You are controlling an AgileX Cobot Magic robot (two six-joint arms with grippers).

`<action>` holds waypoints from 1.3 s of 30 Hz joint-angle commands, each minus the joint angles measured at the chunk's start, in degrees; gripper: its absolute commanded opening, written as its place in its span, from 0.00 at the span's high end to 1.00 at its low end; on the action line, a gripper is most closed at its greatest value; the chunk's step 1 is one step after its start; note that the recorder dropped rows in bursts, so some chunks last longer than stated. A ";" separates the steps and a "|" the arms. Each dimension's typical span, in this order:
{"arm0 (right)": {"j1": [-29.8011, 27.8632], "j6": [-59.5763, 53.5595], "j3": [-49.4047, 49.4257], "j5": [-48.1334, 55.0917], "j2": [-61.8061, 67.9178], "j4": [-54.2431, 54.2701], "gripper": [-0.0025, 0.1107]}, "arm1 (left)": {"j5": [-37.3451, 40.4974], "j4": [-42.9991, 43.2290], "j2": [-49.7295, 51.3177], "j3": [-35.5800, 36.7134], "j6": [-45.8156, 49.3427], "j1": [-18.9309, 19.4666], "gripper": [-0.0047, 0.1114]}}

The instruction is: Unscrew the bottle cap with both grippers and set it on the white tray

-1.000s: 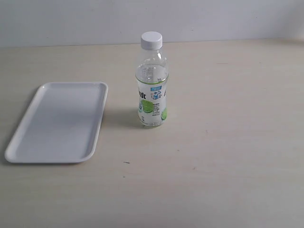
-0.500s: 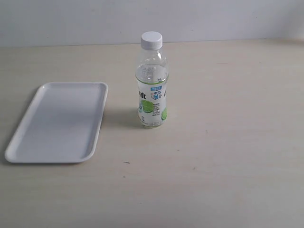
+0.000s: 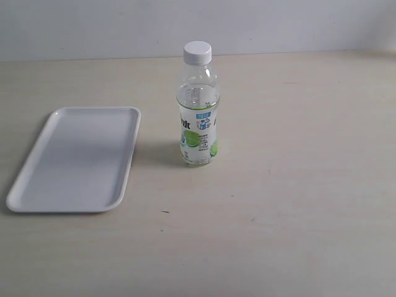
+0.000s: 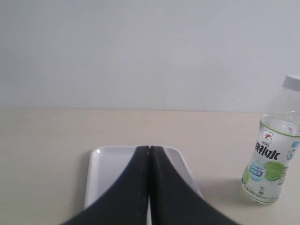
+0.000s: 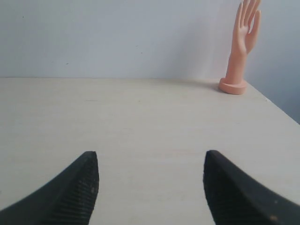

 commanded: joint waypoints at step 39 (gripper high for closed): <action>0.09 1.42 0.30 -28.35 -0.36 17.89 0.43 | -42.81 -12.22 31.37 -15.34 10.22 0.07 0.96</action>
